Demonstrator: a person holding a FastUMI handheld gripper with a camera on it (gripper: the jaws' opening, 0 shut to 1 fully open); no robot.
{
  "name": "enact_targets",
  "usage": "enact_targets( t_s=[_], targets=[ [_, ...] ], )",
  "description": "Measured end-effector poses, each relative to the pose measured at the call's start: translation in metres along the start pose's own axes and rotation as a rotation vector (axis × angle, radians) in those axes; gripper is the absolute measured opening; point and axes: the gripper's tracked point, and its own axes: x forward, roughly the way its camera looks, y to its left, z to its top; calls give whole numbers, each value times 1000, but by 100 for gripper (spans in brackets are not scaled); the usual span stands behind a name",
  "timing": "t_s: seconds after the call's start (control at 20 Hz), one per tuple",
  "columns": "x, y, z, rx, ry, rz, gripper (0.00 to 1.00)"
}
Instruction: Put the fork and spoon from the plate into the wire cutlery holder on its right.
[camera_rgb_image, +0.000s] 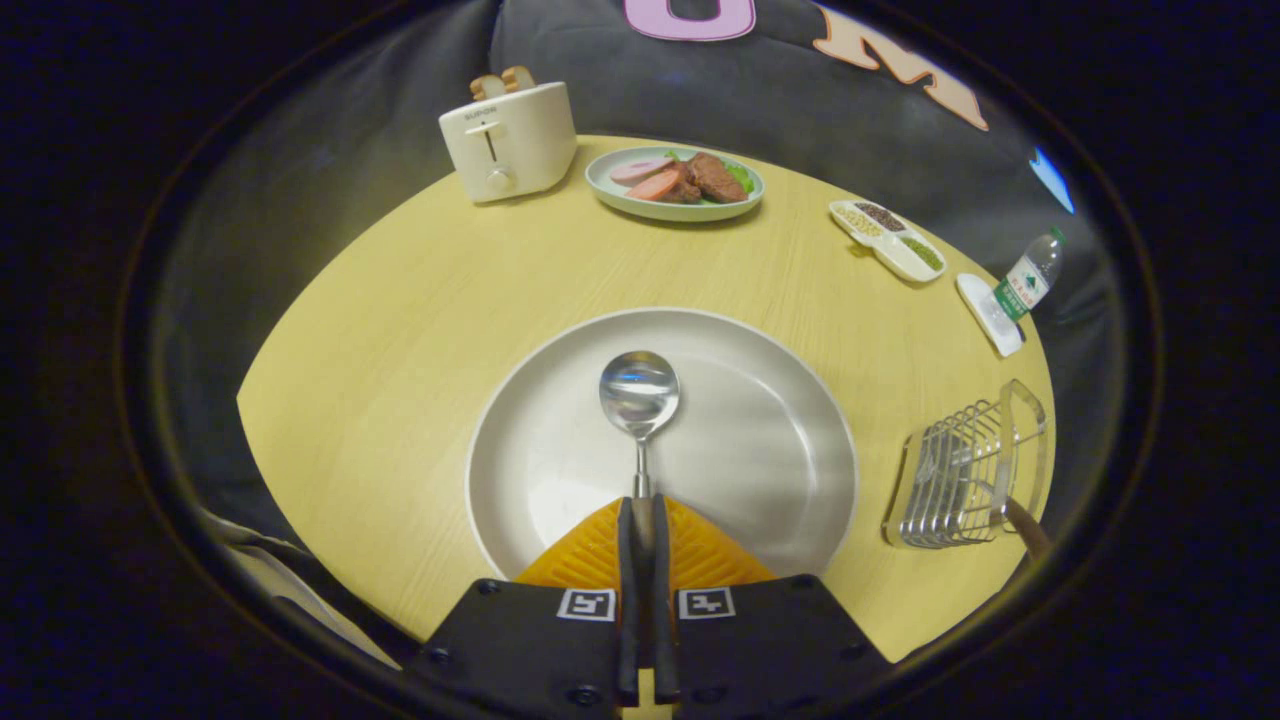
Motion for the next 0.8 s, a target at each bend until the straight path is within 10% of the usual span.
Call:
enact_targets(
  t_s=[0.8],
  targets=[
    [-61, -67, 32, 41, 22, -11, 9]
  ],
)
